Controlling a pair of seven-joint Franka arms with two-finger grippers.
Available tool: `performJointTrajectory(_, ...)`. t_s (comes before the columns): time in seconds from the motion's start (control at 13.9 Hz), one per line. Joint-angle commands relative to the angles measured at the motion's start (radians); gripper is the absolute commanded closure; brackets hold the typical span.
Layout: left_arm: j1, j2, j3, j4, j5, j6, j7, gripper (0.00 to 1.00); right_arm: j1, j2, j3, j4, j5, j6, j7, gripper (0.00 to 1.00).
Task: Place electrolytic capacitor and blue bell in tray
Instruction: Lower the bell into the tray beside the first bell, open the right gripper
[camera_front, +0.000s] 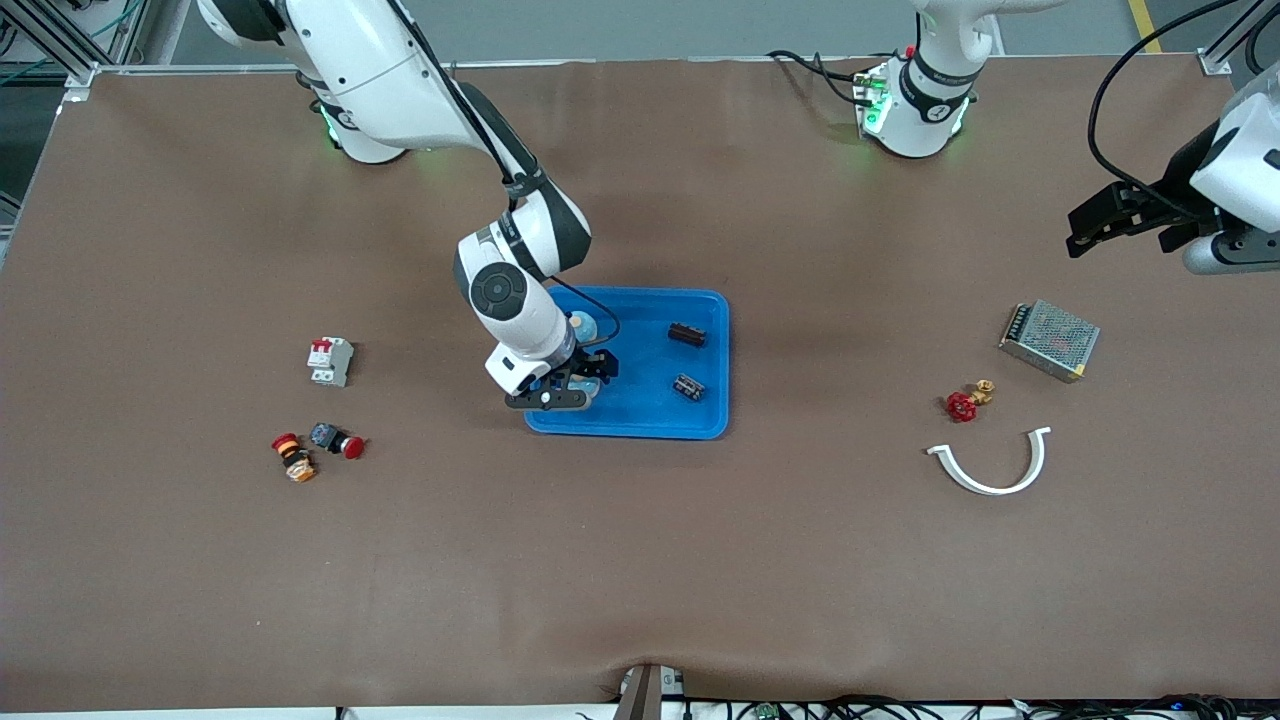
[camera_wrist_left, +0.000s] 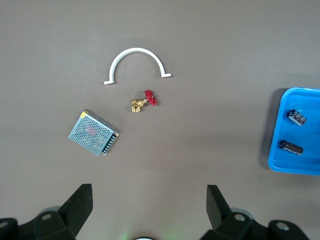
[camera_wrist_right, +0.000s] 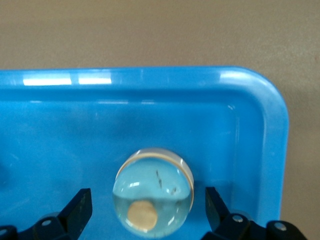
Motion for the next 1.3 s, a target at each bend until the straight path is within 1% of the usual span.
performJointTrajectory(0.0,-0.001,-0.013,-0.003,-0.007,-0.005,-0.003,0.013,0.0,0.014,-0.102,-0.01,-0.013,-0.004,-0.125,0.012,0.0)
performJointTrajectory(0.43,0.003,-0.019,-0.05,-0.02,-0.004,-0.006,-0.006,0.0,0.019,-0.296,-0.011,-0.014,-0.01,-0.435,0.017,0.0)
performJointTrajectory(0.72,0.002,-0.014,-0.061,-0.027,-0.004,-0.006,-0.007,0.0,0.016,-0.434,-0.01,-0.015,-0.112,-0.645,0.017,0.0)
performJointTrajectory(0.94,0.002,-0.017,-0.075,-0.031,0.006,-0.006,-0.007,0.0,0.003,-0.544,-0.011,-0.013,-0.133,-0.829,0.006,0.0)
performJointTrajectory(1.08,0.0,-0.016,-0.084,-0.027,0.007,0.0,-0.007,0.0,0.003,-0.598,-0.01,-0.013,-0.214,-0.914,0.005,0.0)
performJointTrajectory(1.22,0.002,-0.014,-0.095,-0.024,0.013,0.005,-0.006,0.0,-0.021,-0.647,-0.011,-0.013,-0.233,-0.963,0.003,0.0)
